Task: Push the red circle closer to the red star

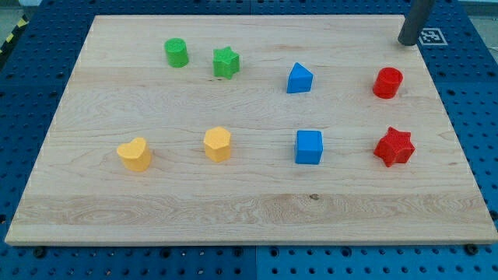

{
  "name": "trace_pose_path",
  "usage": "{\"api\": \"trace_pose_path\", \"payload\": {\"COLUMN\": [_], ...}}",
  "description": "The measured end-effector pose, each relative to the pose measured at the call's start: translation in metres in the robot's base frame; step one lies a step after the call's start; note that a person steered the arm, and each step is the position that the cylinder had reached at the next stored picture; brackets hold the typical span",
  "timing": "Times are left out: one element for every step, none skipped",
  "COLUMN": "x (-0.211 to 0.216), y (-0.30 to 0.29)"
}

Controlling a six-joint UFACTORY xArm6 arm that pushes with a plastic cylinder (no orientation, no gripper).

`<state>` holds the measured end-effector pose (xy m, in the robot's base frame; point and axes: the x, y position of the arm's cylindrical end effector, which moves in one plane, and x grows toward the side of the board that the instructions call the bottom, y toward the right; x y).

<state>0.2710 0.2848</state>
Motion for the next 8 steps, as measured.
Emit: {"api": "trace_pose_path", "payload": {"x": [0.019, 0.058, 0.084, 0.086, 0.087, 0.120, 0.155, 0.128], "y": [0.038, 0.012, -0.046, -0.052, -0.052, -0.052, -0.052, -0.056]}}
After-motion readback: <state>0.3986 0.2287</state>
